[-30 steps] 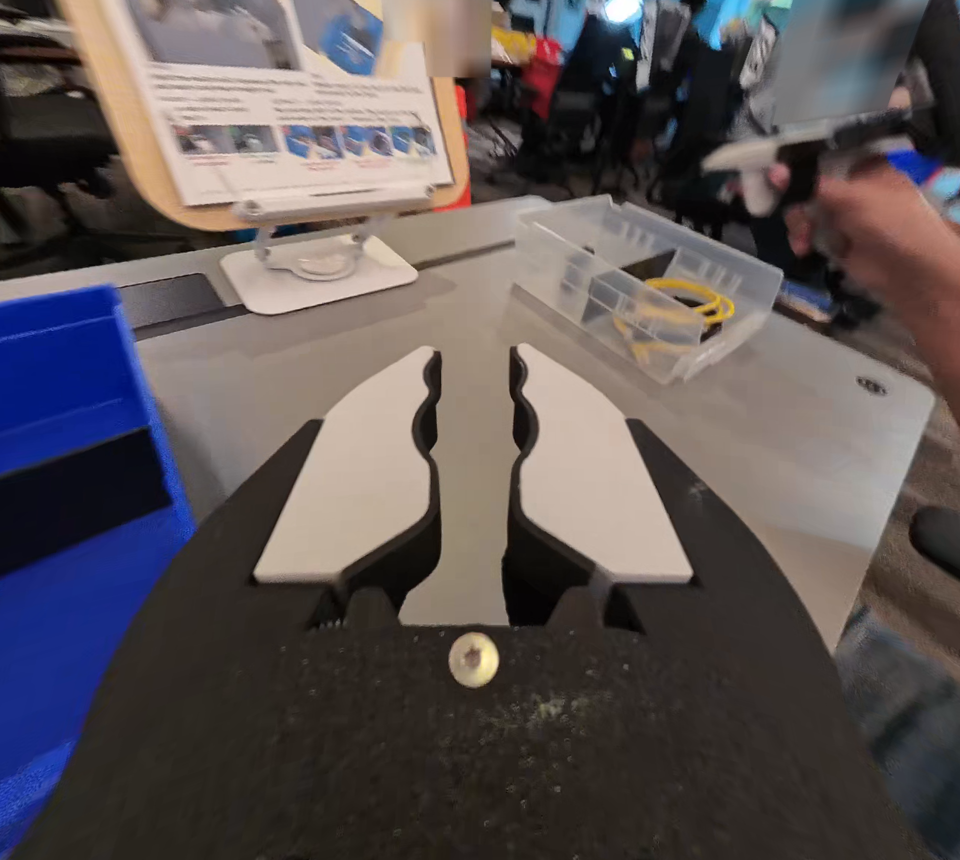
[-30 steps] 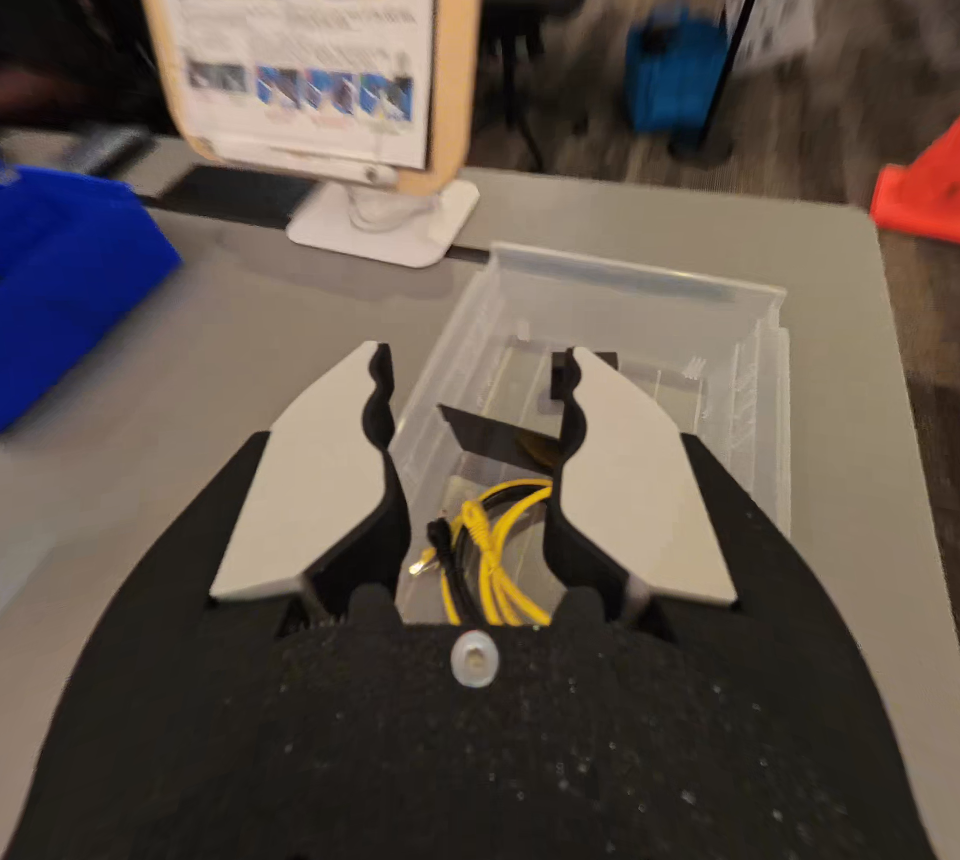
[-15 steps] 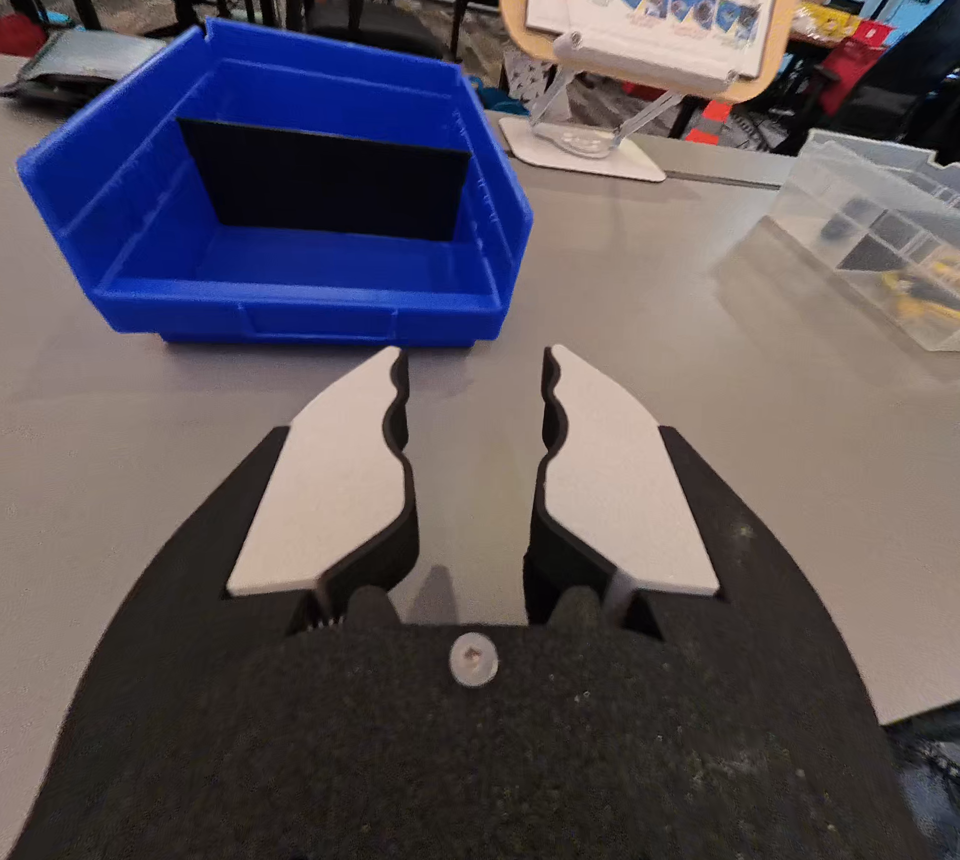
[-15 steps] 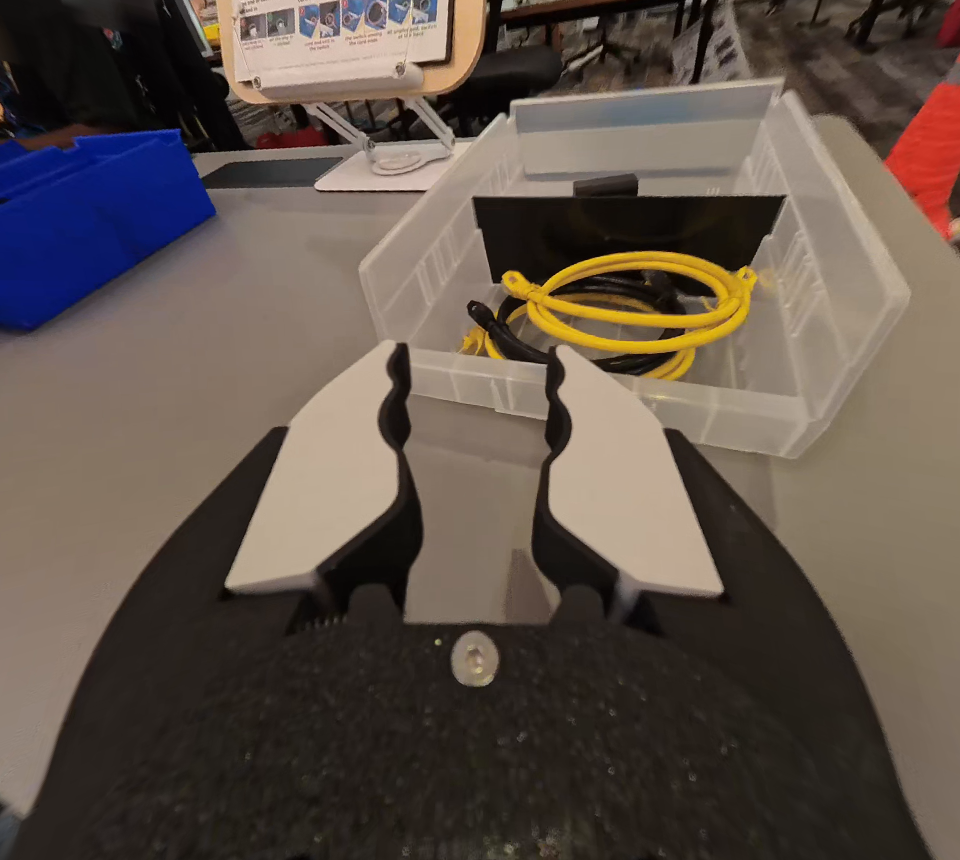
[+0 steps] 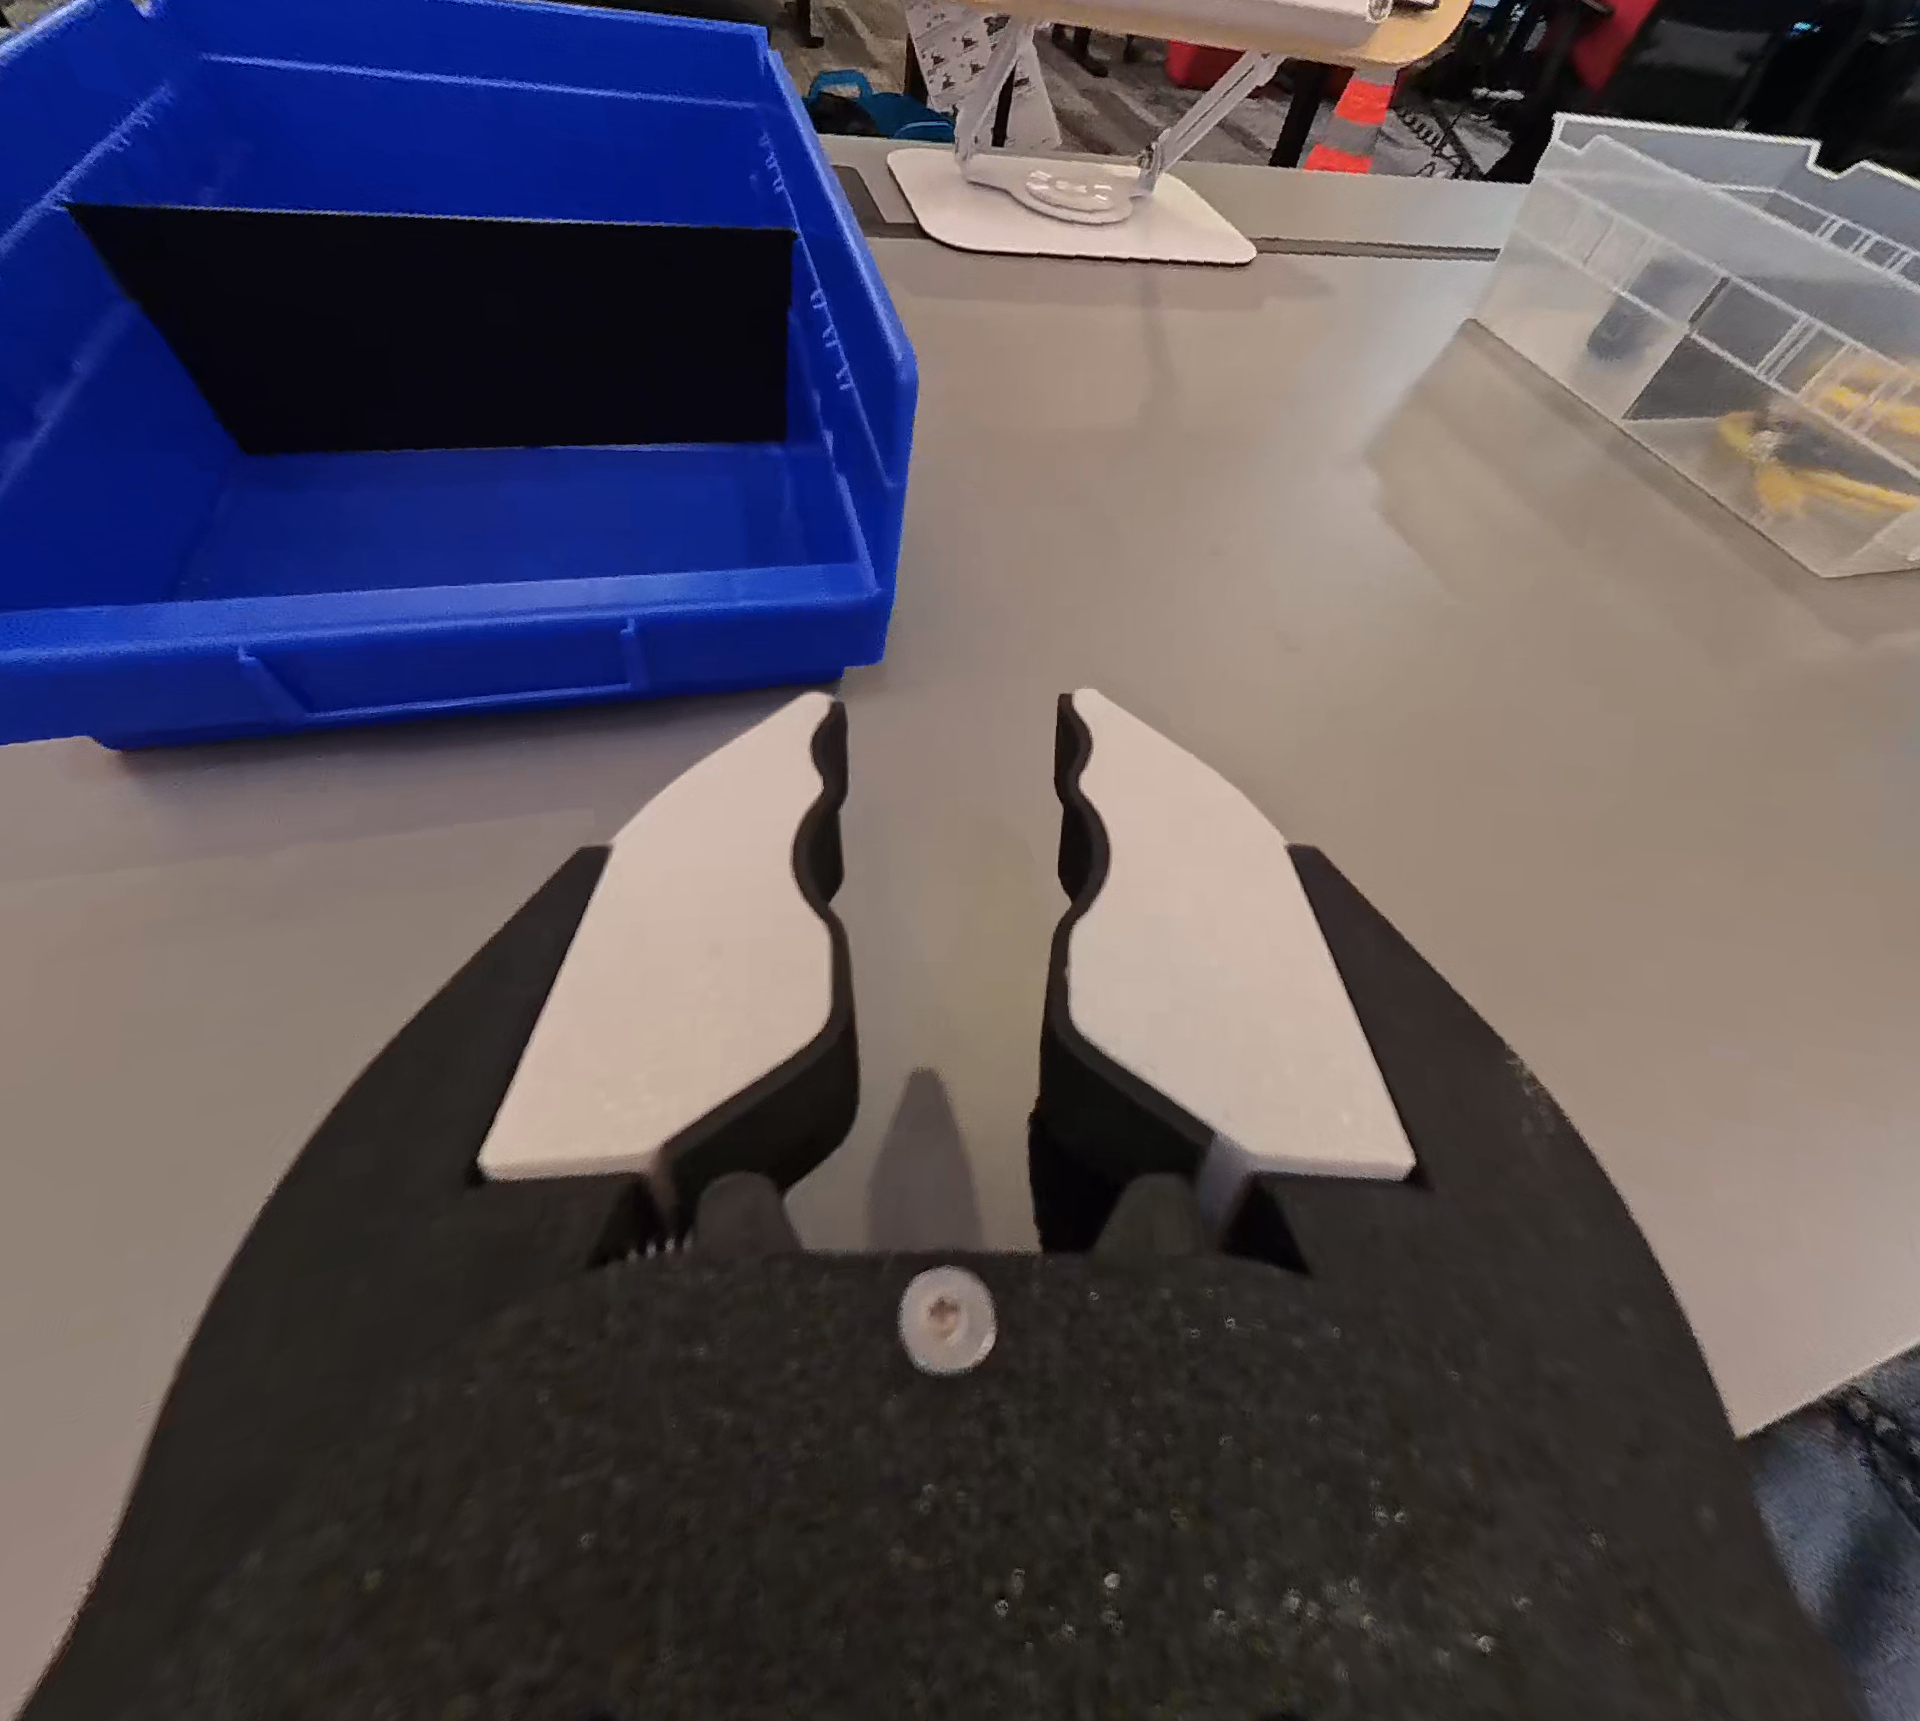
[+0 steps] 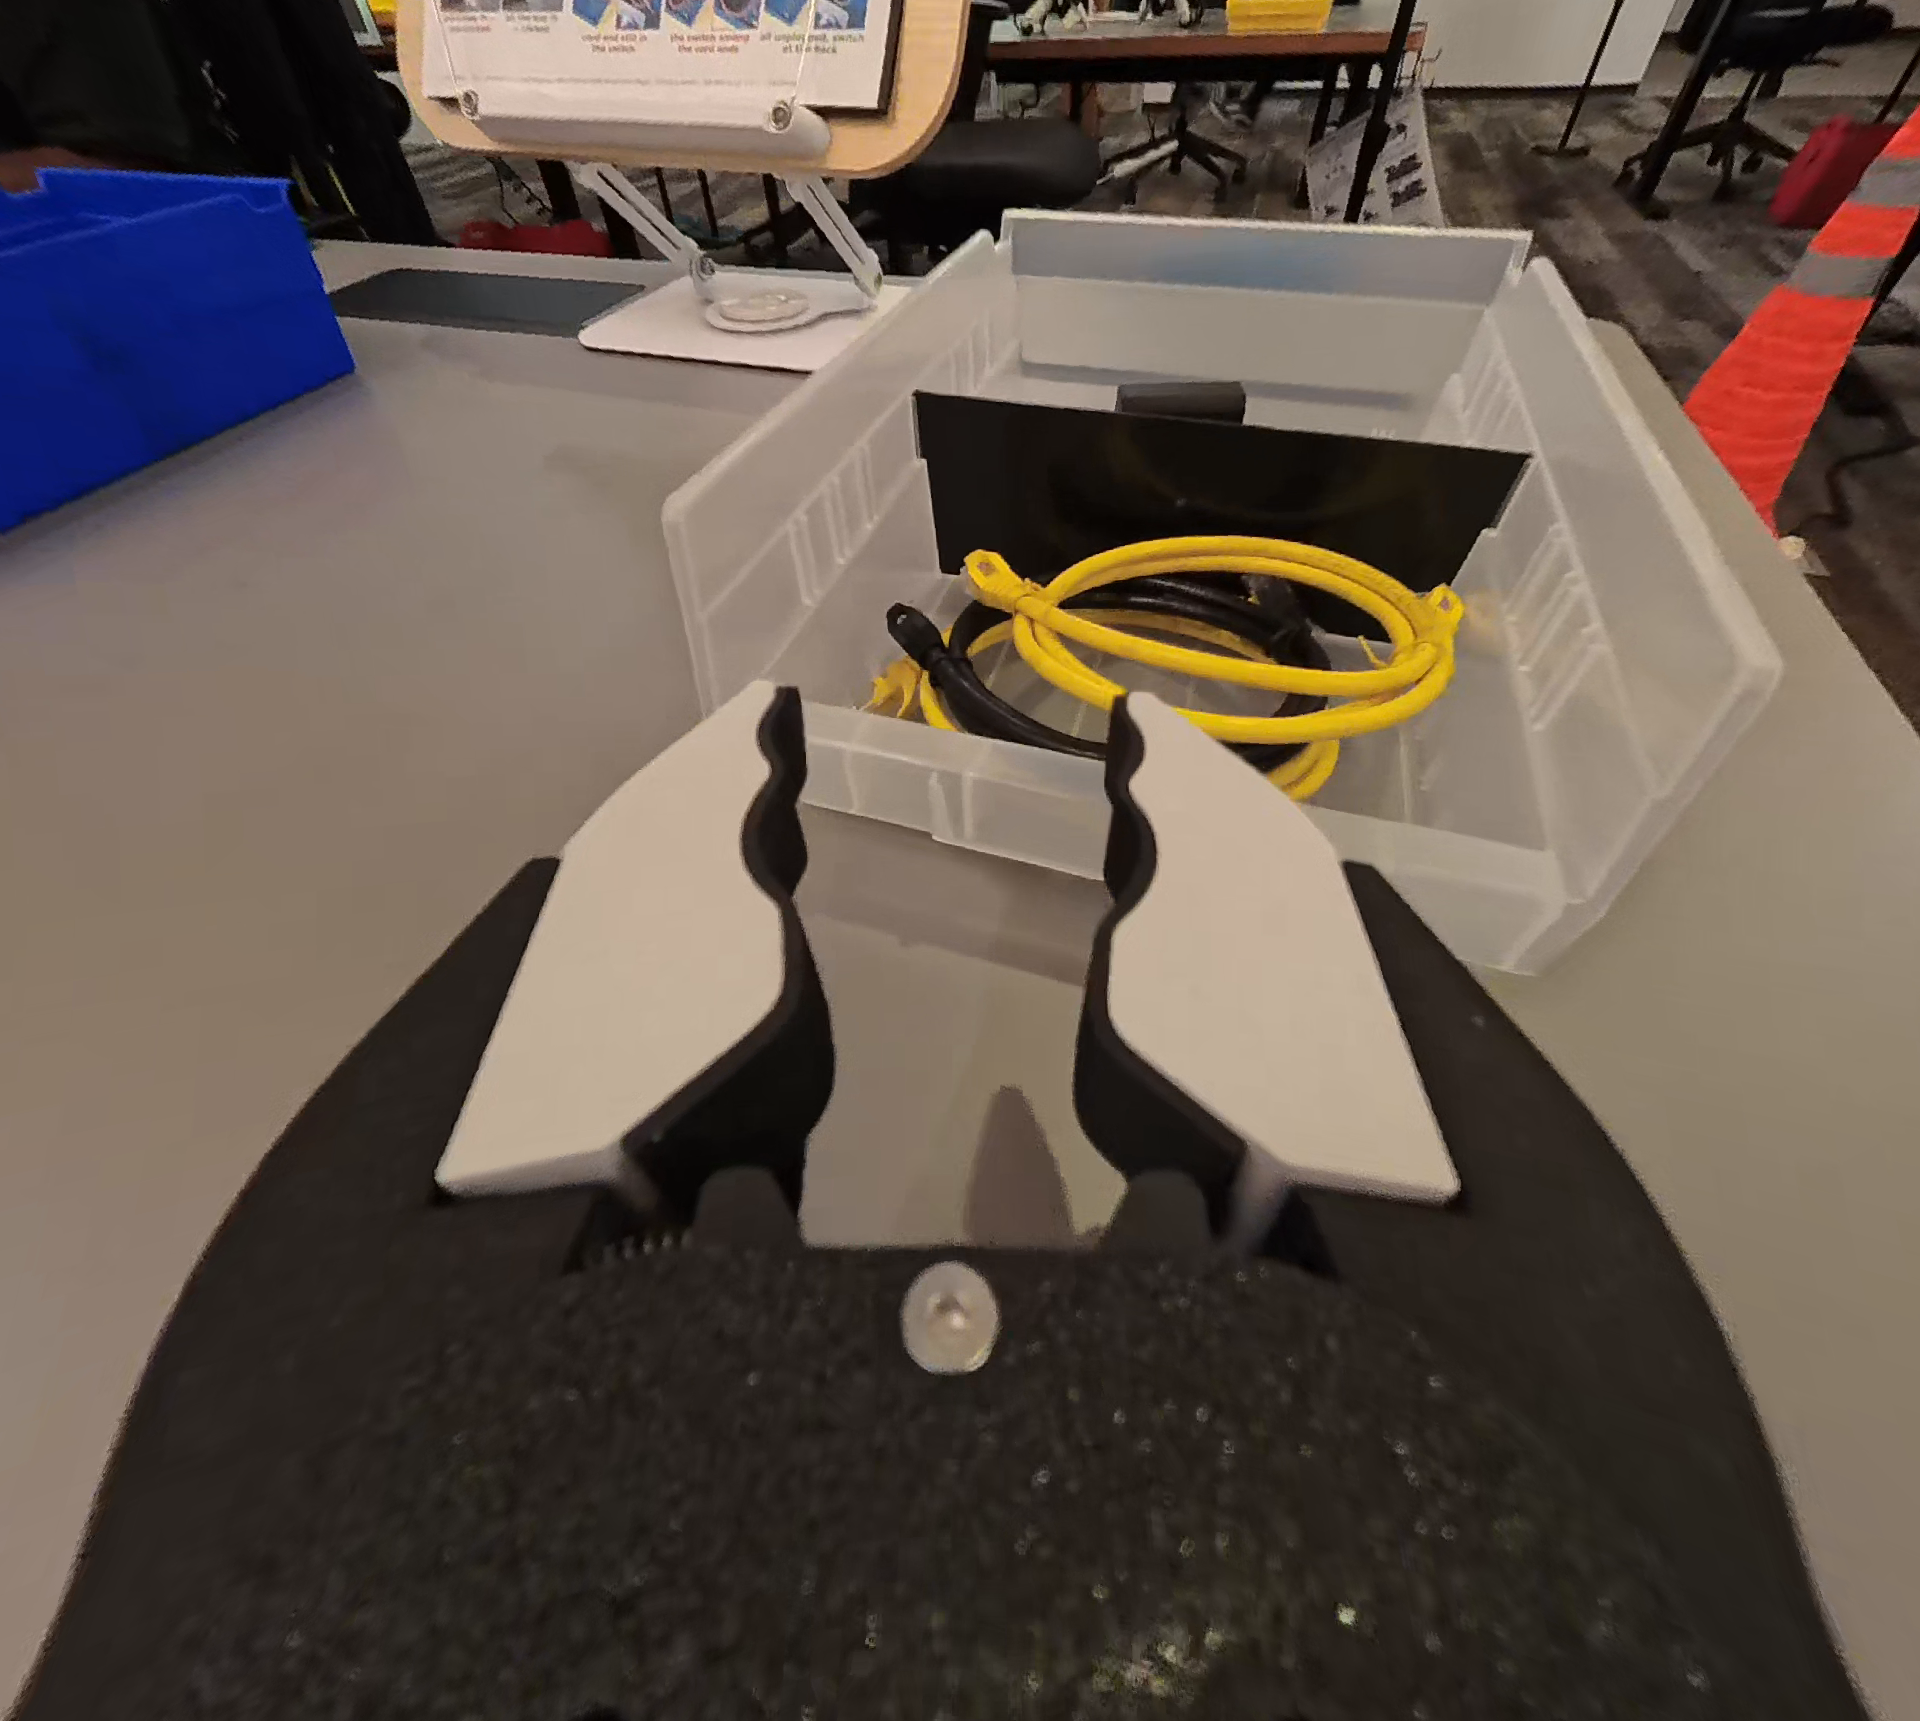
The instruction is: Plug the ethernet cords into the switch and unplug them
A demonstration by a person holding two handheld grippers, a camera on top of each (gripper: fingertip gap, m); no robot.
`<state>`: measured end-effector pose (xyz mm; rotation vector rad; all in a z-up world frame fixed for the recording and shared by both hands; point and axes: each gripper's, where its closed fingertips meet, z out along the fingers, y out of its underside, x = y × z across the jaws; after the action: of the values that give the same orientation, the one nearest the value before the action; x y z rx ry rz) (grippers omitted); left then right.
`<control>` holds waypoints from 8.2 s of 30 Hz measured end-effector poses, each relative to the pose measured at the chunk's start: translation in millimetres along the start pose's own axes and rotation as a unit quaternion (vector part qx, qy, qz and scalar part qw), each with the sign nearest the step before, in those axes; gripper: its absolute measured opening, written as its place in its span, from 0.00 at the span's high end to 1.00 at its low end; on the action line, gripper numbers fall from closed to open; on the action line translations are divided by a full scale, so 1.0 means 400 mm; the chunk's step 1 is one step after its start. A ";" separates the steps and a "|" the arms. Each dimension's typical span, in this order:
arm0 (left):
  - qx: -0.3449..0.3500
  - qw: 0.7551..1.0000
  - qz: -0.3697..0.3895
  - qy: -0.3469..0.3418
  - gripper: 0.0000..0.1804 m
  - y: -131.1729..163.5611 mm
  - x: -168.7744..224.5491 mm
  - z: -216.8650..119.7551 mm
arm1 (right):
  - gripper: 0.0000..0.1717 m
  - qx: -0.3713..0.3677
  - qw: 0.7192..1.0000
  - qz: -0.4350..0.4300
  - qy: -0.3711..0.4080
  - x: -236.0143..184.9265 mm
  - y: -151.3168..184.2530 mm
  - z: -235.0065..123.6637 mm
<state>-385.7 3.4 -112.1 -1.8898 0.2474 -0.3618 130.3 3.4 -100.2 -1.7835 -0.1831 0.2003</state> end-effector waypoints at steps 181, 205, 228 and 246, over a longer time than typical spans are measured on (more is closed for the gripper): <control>-0.076 0.973 0.206 0.070 0.75 -0.014 1.017 0.510 | 0.90 -0.112 0.982 -0.023 0.148 0.373 0.041 0.077; -0.097 0.987 0.079 -0.098 0.81 -0.006 0.170 0.288 | 0.65 -0.099 0.991 0.030 -0.087 -0.507 -0.006 0.270; -0.036 0.988 0.071 -0.130 0.98 -0.128 -0.329 0.112 | 0.95 -0.097 0.995 0.011 -0.025 -0.981 -0.046 0.495; -0.011 0.962 0.045 -0.269 0.66 -0.124 -0.460 0.027 | 0.90 -0.082 0.960 -0.076 -0.257 -1.050 -0.090 0.348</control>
<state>-553.2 92.6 -92.2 -1.9149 -0.0316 0.2228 -310.9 46.0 -80.0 -1.8415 -0.7237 0.5509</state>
